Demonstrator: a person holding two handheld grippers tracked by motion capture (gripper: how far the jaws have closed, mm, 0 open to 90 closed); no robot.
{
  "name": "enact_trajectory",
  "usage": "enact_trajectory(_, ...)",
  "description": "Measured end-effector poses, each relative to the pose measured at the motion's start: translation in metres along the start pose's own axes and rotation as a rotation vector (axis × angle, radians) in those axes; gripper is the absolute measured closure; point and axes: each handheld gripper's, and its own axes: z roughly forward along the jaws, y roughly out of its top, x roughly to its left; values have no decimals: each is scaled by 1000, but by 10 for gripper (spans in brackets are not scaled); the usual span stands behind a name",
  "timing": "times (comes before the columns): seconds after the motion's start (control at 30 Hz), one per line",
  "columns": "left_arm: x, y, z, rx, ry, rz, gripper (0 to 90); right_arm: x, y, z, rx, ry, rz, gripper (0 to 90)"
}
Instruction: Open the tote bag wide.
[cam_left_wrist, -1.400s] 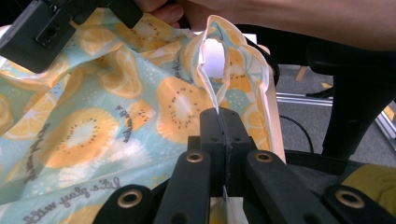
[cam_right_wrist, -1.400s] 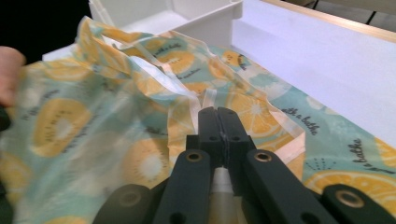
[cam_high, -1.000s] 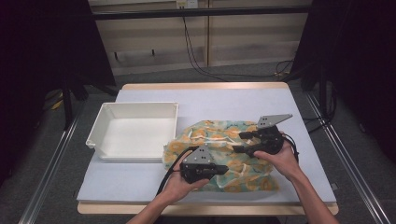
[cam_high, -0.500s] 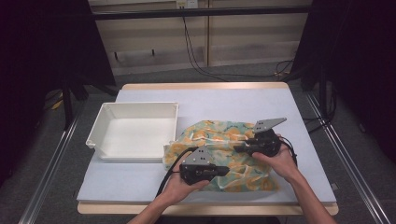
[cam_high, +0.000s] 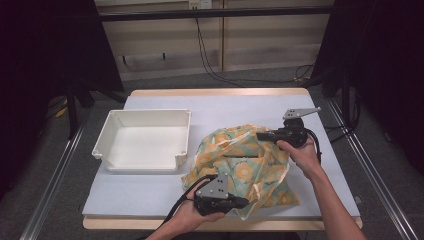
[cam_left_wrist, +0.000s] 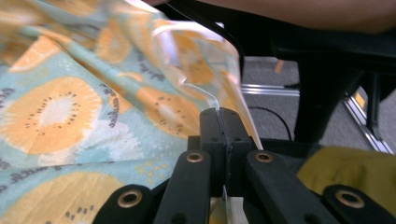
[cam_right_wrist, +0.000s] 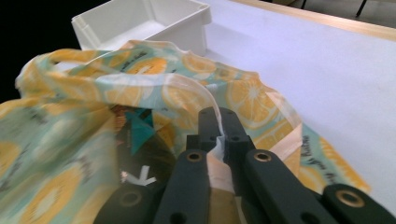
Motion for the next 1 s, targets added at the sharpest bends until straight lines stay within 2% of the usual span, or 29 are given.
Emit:
enact_trajectory(0.1,-3,0,2,18,3,15,897,-5,-1,3,-6,-1,13,898)
enact_trajectory(0.13,-4,0,3,22,-10,24,897,-10,-3,7,-10,1,23,898)
enact_trajectory(0.3,-10,-6,6,37,-23,11,897,-21,-7,16,-11,-1,38,894)
enact_trajectory(0.33,-11,-8,7,33,-44,-2,897,-23,-7,17,-6,-10,40,891)
enact_trajectory(0.37,-14,-11,7,35,-44,-3,897,-26,-6,20,-12,-30,45,889)
enact_trajectory(0.43,-16,-13,8,37,-49,-5,898,-28,-6,20,-17,-34,50,890)
enact_trajectory(0.5,-19,-16,11,46,-54,-1,898,-32,-7,22,-21,-48,61,891)
enact_trajectory(0.53,-19,-17,12,63,-46,14,898,-37,-10,25,-14,-52,70,892)
enact_trajectory(0.57,-19,-19,13,70,-48,6,898,-37,-10,25,-14,-52,70,892)
enact_trajectory(0.6,-16,-20,13,53,-57,-15,899,-37,-12,28,8,-77,69,892)
enact_trajectory(0.7,-15,-20,13,52,-49,-17,895,-37,-14,31,17,-89,59,886)
enact_trajectory(0.73,-15,-20,12,50,-43,-20,892,-33,-13,31,20,-85,57,843)
enact_trajectory(0.77,-15,-19,11,43,-27,-25,892,-33,-13,31,20,-85,57,843)
enact_trajectory(0.8,-15,-18,10,39,-11,-21,860,-30,-12,27,15,-76,50,784)
enact_trajectory(0.87,-14,-16,6,22,7,-42,827,-28,-11,25,10,-70,49,769)
enact_trajectory(0.93,-12,-12,-1,-9,22,-44,790,-21,-9,17,0,-73,42,679)
enact_trajectory(0.97,-12,-12,-1,-9,22,-44,777,-21,-9,17,0,-73,42,679)
enact_trajectory(1.0,-11,-11,-4,-24,25,-49,760,-17,-9,12,-7,-78,33,620)
